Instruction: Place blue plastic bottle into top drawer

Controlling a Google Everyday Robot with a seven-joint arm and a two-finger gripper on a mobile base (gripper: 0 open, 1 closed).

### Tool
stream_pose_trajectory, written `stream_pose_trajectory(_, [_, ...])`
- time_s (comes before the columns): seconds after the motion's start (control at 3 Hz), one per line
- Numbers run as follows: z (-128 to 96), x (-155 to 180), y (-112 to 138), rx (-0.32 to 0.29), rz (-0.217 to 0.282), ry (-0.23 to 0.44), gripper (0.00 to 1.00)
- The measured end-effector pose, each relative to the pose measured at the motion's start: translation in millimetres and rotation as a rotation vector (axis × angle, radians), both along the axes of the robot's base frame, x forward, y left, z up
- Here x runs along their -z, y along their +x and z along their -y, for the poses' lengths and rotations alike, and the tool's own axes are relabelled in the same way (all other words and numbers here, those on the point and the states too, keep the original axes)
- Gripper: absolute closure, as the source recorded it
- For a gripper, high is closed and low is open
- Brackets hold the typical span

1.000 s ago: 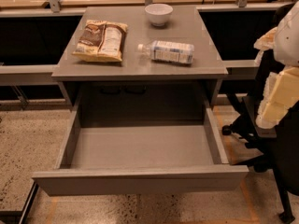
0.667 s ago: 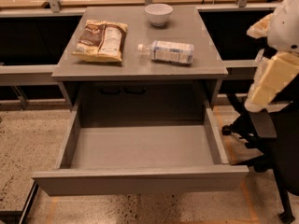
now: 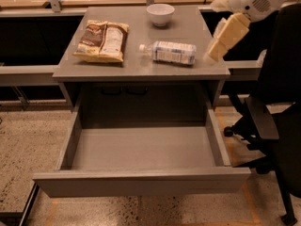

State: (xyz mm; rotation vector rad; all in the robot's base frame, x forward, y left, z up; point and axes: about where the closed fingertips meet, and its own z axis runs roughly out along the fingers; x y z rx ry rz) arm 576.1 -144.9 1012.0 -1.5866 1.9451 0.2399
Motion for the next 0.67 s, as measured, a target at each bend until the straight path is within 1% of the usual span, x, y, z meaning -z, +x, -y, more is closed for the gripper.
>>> stream_pose_trajectory(0.33, [0, -16, 12, 0.007, 0.043, 0.028, 0.00])
stream_pose_trajectory(0.67, [3, 16, 23, 0.075, 0.002, 0.126, 0.00])
